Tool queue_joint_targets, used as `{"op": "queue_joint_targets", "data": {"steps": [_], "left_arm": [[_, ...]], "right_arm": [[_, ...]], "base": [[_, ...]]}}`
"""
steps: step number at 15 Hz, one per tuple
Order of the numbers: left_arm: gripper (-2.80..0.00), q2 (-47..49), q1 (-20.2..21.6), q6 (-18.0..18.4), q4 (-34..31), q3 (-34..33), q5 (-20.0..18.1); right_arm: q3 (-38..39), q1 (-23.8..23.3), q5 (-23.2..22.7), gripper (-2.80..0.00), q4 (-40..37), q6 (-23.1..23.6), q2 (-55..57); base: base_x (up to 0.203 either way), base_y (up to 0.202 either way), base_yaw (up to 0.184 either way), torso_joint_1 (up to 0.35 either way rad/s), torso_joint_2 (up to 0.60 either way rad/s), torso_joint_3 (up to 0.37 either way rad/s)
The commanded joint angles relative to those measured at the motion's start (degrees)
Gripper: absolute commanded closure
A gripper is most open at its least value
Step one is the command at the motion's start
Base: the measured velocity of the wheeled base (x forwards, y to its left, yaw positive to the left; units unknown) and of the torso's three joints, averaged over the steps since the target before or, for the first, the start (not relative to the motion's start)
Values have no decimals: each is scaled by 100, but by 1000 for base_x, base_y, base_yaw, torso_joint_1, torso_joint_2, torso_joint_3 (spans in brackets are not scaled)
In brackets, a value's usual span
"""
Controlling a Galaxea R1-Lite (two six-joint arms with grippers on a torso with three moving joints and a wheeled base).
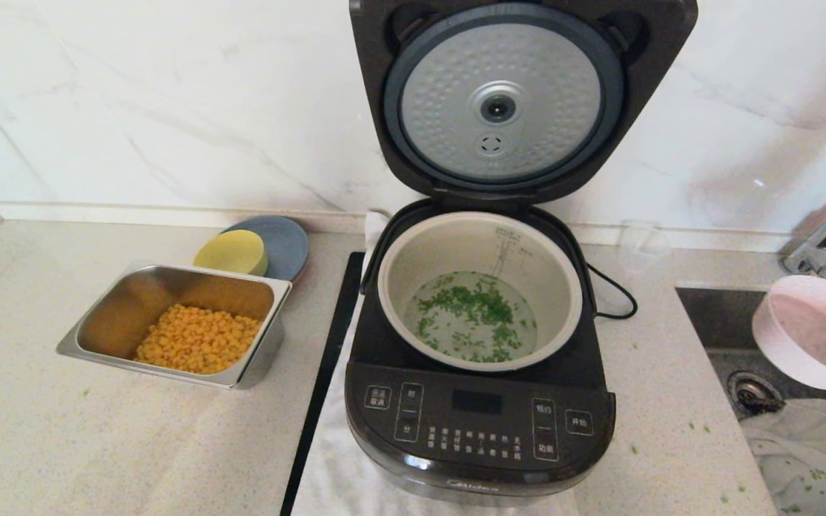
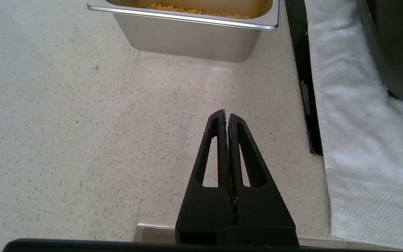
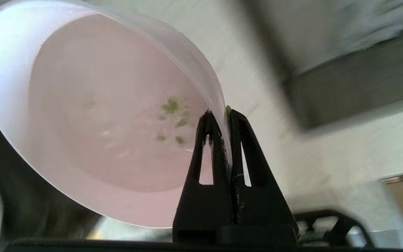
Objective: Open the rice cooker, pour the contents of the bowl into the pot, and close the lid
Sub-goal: Pour the water from the bowl into the rice cooker
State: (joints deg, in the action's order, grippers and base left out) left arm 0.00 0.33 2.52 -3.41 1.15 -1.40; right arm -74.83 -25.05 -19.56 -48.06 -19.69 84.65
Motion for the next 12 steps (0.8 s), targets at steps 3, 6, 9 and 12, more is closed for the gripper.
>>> {"op": "queue_joint_targets", "data": {"steps": [3,6,9,12], "left_arm": [[0,0,2,0,-1,0,0],[0,3,2,3,-1,0,0],[0,0,2,3,-1,0,0],[0,3,2,3,-1,0,0]], "right_arm": [[0,2164,289,0,-246,-478,-870],[-292,3561,721,0,-280,-884,-899],[-987,4660,1161,0,-282,-1097,-611],[-1510,5164,1395,0,-227,-1154,-64]], "base": [[0,0,0,0,0,0],[0,0,0,0,0,0],[0,0,0,0,0,0],[0,0,0,0,0,0]]}}
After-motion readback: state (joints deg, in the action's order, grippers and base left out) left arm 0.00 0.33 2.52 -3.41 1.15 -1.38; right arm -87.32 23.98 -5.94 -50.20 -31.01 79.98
